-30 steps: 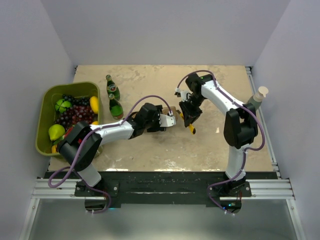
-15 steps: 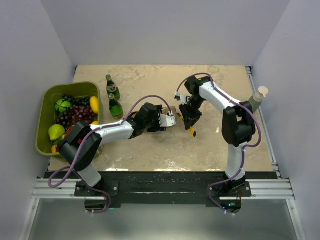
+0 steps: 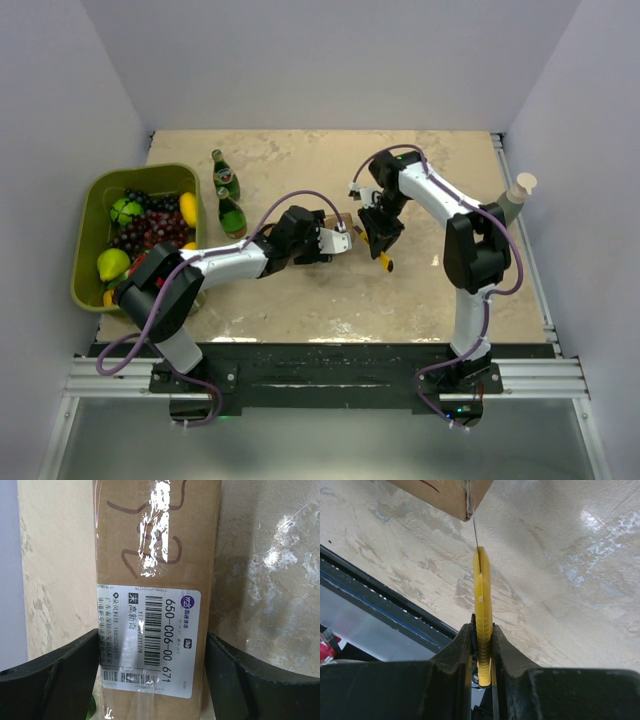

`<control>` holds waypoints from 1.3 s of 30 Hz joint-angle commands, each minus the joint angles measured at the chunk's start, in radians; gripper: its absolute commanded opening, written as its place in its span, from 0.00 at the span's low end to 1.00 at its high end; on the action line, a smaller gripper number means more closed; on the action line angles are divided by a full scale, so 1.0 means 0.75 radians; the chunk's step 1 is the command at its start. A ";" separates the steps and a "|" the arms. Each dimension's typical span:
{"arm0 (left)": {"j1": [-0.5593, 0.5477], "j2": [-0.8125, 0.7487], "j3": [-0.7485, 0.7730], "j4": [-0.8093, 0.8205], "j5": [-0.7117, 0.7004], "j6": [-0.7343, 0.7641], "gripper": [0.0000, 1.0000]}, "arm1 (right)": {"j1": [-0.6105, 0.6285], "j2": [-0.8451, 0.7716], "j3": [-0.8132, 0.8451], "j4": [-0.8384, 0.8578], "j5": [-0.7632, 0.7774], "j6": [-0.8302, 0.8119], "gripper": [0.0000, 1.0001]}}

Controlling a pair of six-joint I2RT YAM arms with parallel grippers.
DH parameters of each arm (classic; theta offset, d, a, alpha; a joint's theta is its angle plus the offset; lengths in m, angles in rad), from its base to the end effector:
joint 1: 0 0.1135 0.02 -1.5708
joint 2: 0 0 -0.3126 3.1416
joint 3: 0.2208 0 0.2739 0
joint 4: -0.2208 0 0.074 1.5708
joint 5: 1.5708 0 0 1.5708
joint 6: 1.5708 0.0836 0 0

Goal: Unpack the express box
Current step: Cut the express box at the center of the board.

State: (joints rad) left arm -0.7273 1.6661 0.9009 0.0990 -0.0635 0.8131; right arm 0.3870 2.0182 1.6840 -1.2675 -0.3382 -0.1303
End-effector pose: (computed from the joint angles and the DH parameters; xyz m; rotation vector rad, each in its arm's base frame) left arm 0.3082 -0.2672 0.1855 1.5333 1.6302 0.1176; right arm 0.3809 0.1852 0.2115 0.7663 -2.9276 -0.5064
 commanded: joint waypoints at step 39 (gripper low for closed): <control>-0.010 0.032 -0.027 -0.040 0.027 -0.006 0.00 | 0.006 -0.183 -0.014 0.011 0.124 -0.013 0.00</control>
State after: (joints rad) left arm -0.7280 1.6672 0.9009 0.1001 -0.0643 0.8211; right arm 0.4202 1.9682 1.5841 -1.2720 -0.2802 -0.1715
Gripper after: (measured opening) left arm 0.812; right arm 0.164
